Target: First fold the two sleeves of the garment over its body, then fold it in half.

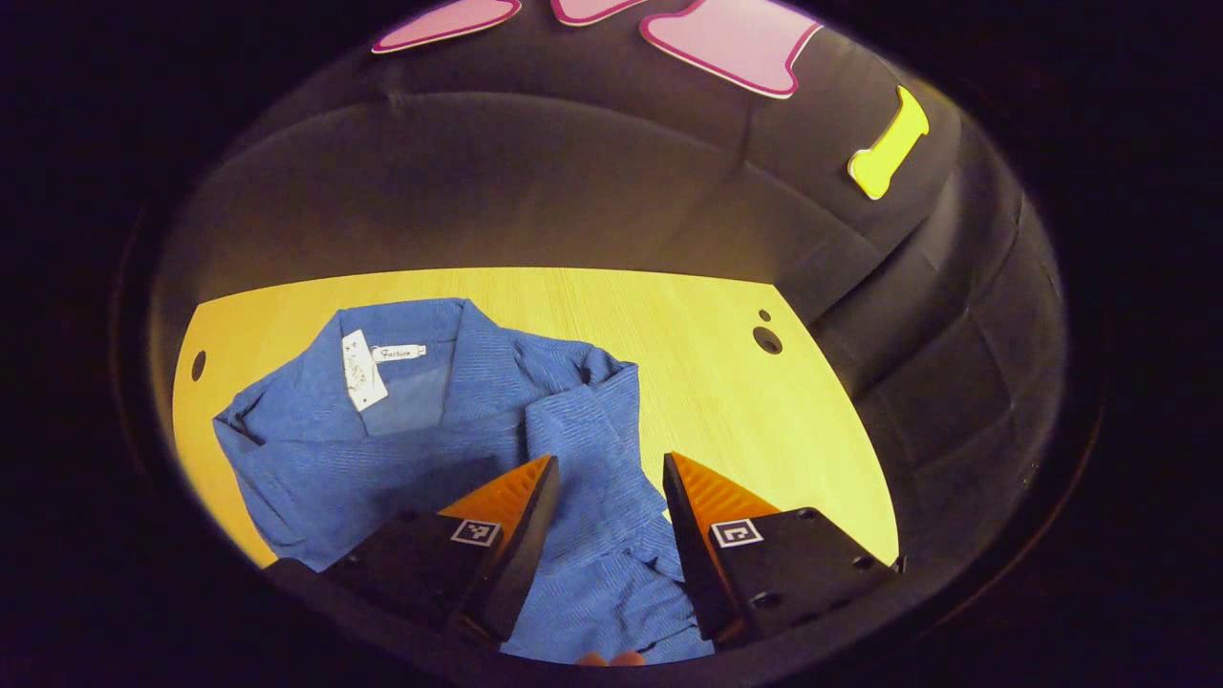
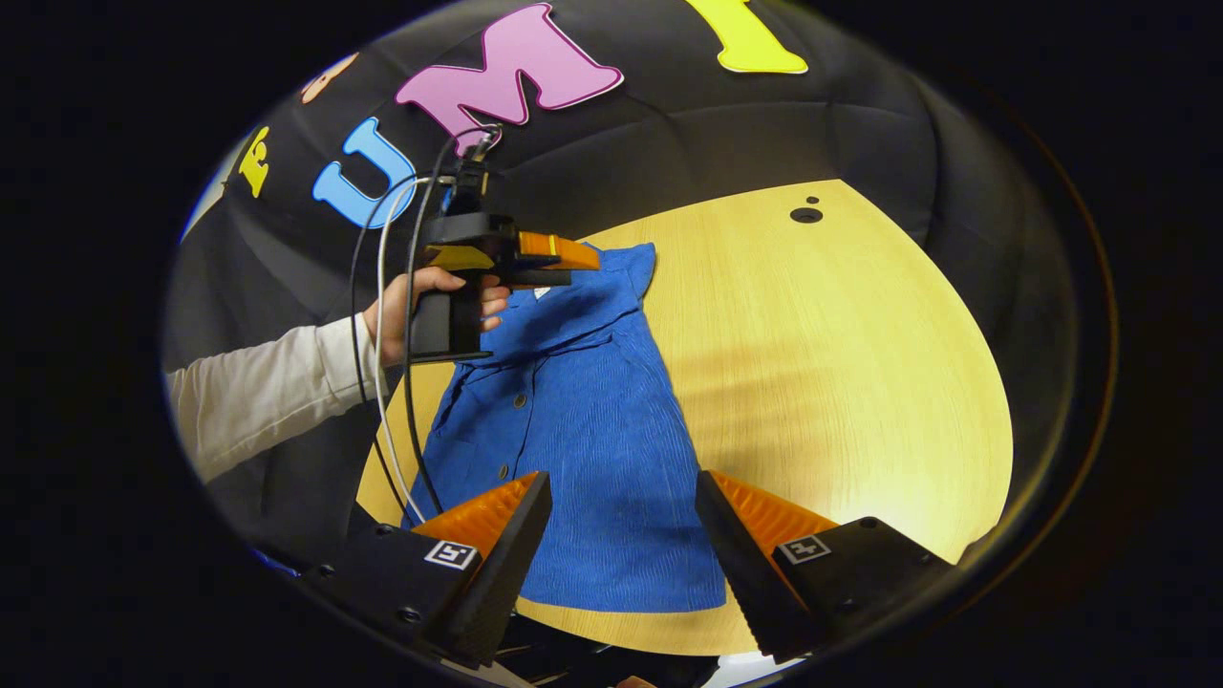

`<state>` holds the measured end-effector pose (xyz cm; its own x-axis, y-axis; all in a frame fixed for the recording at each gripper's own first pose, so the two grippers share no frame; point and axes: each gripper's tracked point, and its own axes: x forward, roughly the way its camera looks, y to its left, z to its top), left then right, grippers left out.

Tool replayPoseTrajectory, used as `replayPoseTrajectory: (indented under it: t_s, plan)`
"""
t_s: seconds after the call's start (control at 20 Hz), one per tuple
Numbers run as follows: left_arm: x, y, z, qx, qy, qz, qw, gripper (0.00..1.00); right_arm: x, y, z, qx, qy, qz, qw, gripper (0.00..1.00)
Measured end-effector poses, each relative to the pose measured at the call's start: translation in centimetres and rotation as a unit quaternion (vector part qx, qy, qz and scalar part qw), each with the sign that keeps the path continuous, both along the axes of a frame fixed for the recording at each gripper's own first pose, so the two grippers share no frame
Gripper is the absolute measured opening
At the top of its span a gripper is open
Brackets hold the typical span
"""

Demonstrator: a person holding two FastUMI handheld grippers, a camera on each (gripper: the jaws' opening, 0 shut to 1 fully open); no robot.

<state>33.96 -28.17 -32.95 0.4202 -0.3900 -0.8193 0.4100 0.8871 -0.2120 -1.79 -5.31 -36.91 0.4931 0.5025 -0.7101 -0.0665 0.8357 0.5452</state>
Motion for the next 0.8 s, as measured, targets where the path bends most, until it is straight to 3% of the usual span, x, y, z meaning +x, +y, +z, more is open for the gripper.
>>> replayPoseTrajectory:
  t_s: [0.1, 0.35, 0.5, 0.65, 0.8]
  plan:
    - [-2.1, 3.0, 1.0, 0.025, 0.003, 0.014, 1.000, 0.65, 0.0, 0.2, -0.3, -0.005, 0.003, 0.001, 1.000, 0.97]
    - [-13.3, 15.5, 1.3, 0.046, 0.051, 0.114, 0.991, 0.69, -1.7, 1.7, -2.8, -0.034, 0.043, 0.018, 0.998, 0.98]
    - [-21.4, 26.3, -2.1, 0.132, 0.087, 0.180, 0.971, 0.69, -4.1, 2.2, -4.4, -0.067, 0.072, 0.046, 0.994, 0.98]
    - [-28.8, 34.0, -5.0, 0.209, 0.131, 0.208, 0.946, 0.69, -5.8, 2.4, -5.6, -0.088, 0.098, 0.062, 0.989, 0.98]
    - [-33.8, 36.2, -7.2, 0.212, 0.183, 0.236, 0.930, 0.70, -7.2, 2.5, -6.5, -0.107, 0.115, 0.074, 0.985, 0.98]
